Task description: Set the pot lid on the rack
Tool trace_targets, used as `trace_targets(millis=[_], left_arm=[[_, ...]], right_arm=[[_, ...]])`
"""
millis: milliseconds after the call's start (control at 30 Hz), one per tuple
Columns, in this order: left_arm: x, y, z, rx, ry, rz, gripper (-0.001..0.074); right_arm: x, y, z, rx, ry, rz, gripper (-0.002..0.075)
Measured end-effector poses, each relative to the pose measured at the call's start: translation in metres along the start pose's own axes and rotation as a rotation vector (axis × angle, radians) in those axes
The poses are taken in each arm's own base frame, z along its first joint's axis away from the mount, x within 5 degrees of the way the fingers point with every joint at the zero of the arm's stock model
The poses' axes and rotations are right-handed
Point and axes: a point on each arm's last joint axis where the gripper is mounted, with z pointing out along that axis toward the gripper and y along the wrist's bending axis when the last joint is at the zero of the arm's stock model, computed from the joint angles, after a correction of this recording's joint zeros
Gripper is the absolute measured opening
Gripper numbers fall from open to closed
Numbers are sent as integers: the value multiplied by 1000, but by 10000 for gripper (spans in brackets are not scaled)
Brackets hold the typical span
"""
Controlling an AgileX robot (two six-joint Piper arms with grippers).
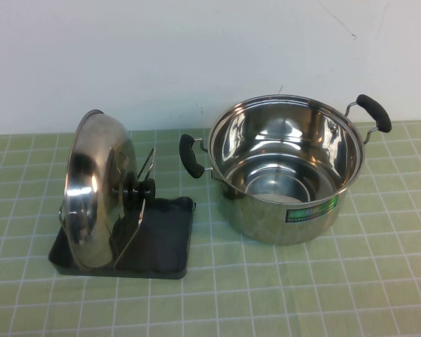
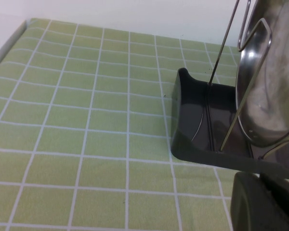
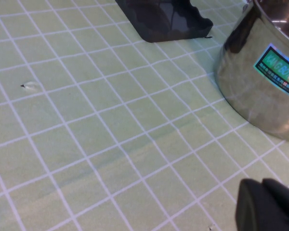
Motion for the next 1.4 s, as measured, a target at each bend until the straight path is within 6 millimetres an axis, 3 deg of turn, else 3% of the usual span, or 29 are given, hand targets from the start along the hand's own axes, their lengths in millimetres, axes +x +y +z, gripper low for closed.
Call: trace_targets(millis=[833,1067,1200,1400], left_arm=[[0,0,0,0,2,-2,-2],[0,0,0,0,2,-2,-2],[0,0,0,0,2,-2,-2],[0,0,0,0,2,-12,-2]], right_arm=[[-3,-1,0,21,-28,39,-1],[4,-16,-10,350,9,218,-1],[20,-19,-13,588,44,326,-1],[46,-16,-8,801,163,417,-1]])
